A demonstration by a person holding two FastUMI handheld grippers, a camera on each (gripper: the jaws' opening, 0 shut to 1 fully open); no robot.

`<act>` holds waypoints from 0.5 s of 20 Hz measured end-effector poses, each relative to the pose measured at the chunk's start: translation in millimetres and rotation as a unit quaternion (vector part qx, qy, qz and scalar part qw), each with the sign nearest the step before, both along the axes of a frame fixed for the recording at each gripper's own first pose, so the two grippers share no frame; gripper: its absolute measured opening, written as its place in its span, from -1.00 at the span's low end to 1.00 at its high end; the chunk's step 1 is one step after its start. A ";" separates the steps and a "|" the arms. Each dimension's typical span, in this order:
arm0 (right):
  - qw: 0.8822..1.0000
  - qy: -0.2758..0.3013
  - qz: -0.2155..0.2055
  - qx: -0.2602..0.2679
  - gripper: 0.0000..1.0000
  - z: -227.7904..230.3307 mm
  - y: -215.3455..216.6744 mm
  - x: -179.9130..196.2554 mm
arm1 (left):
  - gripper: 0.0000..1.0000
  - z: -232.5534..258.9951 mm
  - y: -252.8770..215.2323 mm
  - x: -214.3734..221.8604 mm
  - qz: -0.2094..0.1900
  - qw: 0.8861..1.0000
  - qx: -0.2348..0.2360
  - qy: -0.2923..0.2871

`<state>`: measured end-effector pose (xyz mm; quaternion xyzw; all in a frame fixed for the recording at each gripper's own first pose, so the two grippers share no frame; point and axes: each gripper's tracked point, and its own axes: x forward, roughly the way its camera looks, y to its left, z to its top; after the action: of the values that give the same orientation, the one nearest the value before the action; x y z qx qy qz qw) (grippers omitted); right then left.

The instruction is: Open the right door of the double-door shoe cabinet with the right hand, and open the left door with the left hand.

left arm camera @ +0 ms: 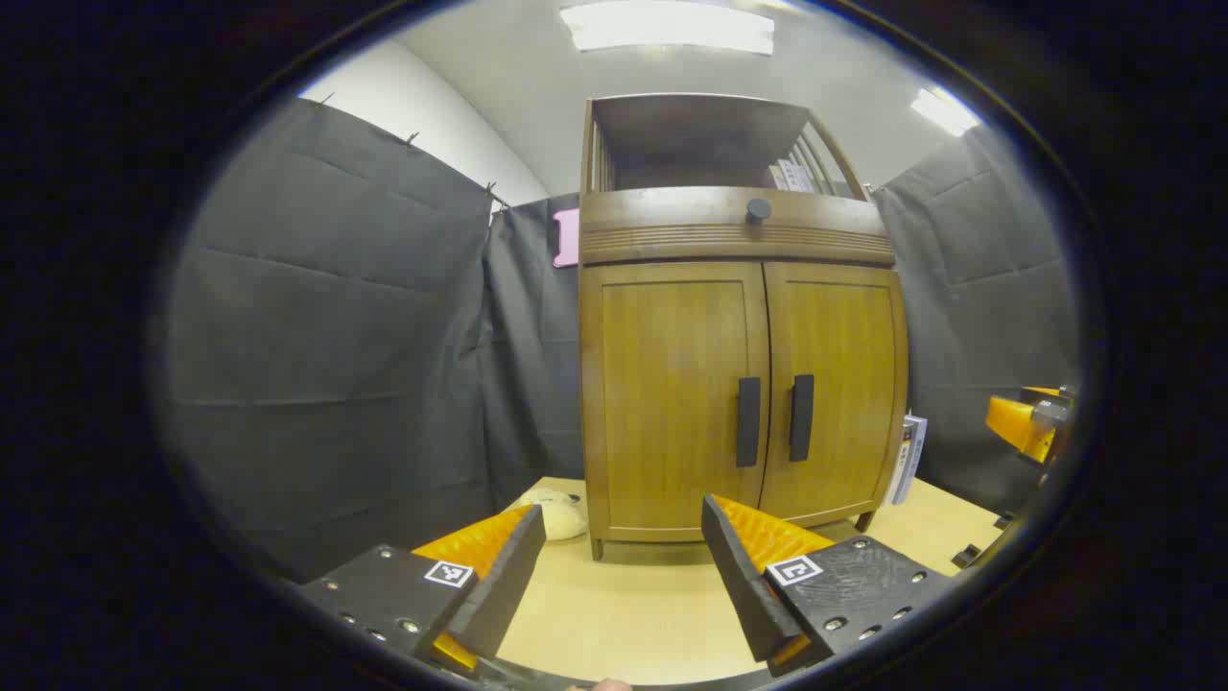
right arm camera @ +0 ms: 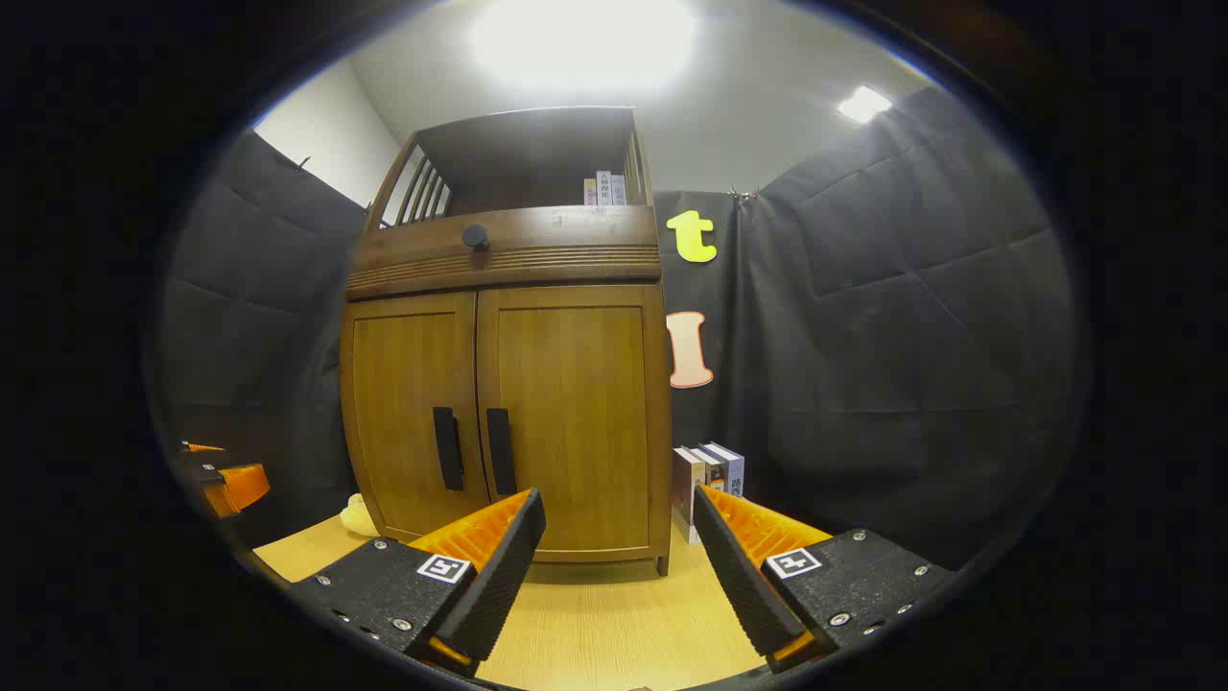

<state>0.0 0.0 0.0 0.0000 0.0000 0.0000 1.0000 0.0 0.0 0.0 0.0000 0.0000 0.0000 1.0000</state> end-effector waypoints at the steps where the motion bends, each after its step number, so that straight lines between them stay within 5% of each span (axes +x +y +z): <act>1: 1.000 0.001 -0.001 0.000 0.92 -0.3 0.2 0.4 | 0.99 0.8 -0.7 -0.2 0.000 1.000 0.000 -0.001; 7: 1.000 0.002 -0.006 0.001 0.92 -0.8 -1.1 0.7 | 0.88 4.2 -4.1 3.6 -0.007 1.000 0.007 -0.008; 10: 1.000 0.001 -0.006 0.002 0.92 -1.8 -1.2 1.7 | 0.99 5.4 -5.1 4.4 -0.008 1.000 0.008 -0.010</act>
<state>1.7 -1.2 -1.8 0.0020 0.0015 -0.0063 1.0000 4.4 -5.1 5.4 0.0079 -0.0096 -0.0082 0.9999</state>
